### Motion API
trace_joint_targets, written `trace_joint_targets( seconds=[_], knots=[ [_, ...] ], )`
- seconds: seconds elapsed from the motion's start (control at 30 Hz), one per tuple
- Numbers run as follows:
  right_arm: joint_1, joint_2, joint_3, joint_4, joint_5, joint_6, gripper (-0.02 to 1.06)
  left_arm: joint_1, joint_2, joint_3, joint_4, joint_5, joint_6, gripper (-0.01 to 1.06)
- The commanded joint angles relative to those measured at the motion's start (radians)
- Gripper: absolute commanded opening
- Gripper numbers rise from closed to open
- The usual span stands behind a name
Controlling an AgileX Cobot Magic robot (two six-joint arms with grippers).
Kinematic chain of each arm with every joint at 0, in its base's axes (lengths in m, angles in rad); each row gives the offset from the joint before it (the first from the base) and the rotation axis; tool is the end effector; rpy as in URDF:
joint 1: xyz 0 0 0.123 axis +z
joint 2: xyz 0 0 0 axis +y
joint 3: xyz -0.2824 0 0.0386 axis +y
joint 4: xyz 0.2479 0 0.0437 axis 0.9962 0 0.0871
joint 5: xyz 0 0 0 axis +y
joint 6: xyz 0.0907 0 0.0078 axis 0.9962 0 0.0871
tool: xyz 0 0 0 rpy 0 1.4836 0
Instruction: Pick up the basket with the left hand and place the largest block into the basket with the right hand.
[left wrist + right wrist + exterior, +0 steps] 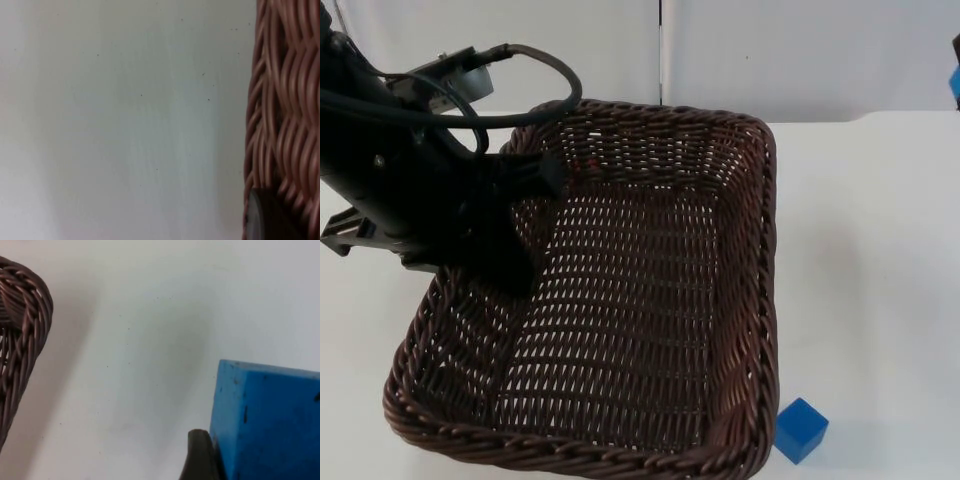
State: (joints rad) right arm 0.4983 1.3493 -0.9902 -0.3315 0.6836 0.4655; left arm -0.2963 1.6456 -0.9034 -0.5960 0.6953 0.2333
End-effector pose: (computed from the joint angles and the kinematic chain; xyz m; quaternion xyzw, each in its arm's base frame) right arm 0.2517 0.1156 0.2894 -0.1058 0.9384 0.0161 0.3286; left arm 0.2752 -0.1183 0.1855 0.0524 0.9702 -0.2150 0.0985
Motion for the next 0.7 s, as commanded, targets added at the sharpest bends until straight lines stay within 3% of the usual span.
trace_joint_targets(
  seconds=[0.0, 0.1, 0.23, 0.33, 0.53, 0.67],
  knots=[
    [0.004, -0.011, -0.006, -0.006, 0.0, -0.014, 0.0, -0.007, -0.009, -0.009, -0.024, 0.001, -0.004, 0.0],
    [0.004, -0.011, -0.006, -0.001, 0.0, -0.019, 0.0, -0.007, -0.009, -0.009, -0.024, 0.001, -0.004, 0.0],
    [0.004, -0.011, -0.006, 0.04, 0.0, -0.097, 0.0, -0.007, -0.009, -0.009, -0.024, 0.001, -0.004, 0.0],
    [0.004, -0.011, -0.023, 0.155, 0.007, -0.233, 0.0, -0.007, -0.009, -0.009, -0.024, 0.001, -0.004, 0.0],
    [0.008, 0.016, -0.113, 0.34, 0.028, -0.374, 0.0, -0.007, -0.009, -0.009, -0.024, 0.001, -0.004, 0.0],
    [0.051, 0.077, -0.185, 0.363, 0.079, -0.411, 0.0, -0.007, -0.009, -0.009, -0.026, 0.002, -0.004, 0.0]
  ],
)
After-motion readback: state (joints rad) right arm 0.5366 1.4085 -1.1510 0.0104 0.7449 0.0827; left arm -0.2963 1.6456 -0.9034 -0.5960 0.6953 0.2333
